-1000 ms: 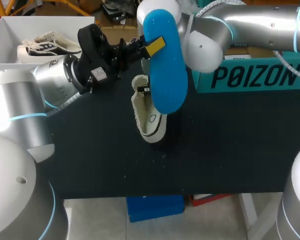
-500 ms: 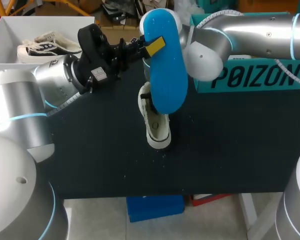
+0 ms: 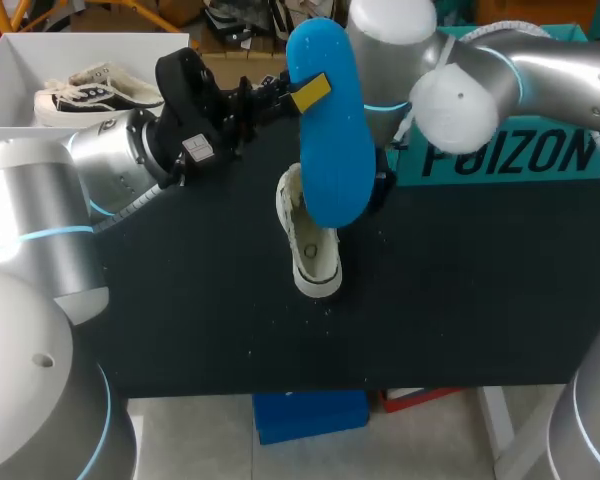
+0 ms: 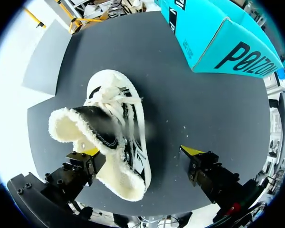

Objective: Take the shoe out of the shoebox, open the shoe tongue, remove and reinsert the insole, then place the shoe into the shoebox

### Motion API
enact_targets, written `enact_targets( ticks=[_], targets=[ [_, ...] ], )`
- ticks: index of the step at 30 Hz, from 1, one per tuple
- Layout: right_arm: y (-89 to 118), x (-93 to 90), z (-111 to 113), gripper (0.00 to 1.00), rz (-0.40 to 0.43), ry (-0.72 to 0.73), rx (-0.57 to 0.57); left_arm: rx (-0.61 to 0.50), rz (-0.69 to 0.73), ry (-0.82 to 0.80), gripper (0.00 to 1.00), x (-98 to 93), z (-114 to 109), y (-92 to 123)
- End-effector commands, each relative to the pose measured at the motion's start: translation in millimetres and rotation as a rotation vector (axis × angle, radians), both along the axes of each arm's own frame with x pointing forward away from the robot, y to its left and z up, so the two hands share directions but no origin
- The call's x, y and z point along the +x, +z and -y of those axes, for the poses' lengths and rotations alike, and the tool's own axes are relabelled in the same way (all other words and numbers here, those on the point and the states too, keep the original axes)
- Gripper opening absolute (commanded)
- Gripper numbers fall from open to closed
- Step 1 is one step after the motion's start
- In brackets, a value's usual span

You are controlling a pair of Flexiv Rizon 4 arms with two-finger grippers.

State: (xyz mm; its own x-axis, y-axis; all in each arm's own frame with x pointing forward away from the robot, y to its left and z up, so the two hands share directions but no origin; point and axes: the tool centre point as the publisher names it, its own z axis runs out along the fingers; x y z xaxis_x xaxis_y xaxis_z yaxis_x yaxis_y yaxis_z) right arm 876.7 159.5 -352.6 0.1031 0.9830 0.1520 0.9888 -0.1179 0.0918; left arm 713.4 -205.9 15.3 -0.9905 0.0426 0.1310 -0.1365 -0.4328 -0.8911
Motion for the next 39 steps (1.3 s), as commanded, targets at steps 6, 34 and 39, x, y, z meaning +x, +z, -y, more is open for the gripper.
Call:
enact_targets(
  ticks=[6,34,39],
  targets=[
    [34,-10.6,20,1.0,0.087,0.185,0.535,-0.001,0.001,0.003,0.0,-0.6,1,-1],
    [61,9.3,58,1.0,0.155,0.055,0.927,-0.031,0.492,-0.159,0.0,-15.4,13,-38],
    [70,13.6,61,1.0,0.191,0.044,0.968,-0.039,0.461,-0.143,0.0,-14.1,12,-46]
  ],
)
